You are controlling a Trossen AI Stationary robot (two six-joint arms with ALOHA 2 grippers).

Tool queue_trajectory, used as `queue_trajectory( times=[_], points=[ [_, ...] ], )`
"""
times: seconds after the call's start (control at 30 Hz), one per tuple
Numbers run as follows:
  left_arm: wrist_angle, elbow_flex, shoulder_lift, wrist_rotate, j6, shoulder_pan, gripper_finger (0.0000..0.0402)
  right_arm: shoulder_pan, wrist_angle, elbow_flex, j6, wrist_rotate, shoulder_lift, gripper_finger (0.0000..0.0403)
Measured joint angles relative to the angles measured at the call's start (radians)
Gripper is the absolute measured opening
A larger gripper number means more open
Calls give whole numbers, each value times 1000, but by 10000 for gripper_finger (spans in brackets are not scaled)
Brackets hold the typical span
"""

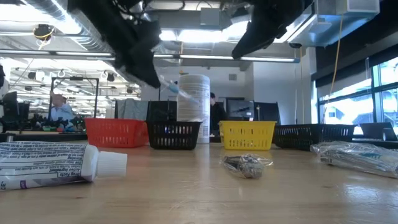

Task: Pick & Place Travel size toiletries
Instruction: Put the top blue toothbrush into the left black basket

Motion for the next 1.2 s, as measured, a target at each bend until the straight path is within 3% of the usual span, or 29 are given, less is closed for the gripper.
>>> queue_trajectory(
  times=[0.13,0.5,0.8,1.2],
  points=[
    [121,-41,59,-7,-35,1,24,0,1,0,0,0,15,119],
    [187,-41,167,-95,-183,3,34,0,1,0,-3,0,18,126],
    [249,-41,240,3,-236,14,54,0,1,0,-4,0,18,127],
    [249,-36,245,108,-195,43,115,0,-2,0,-4,-1,18,118]
  ],
)
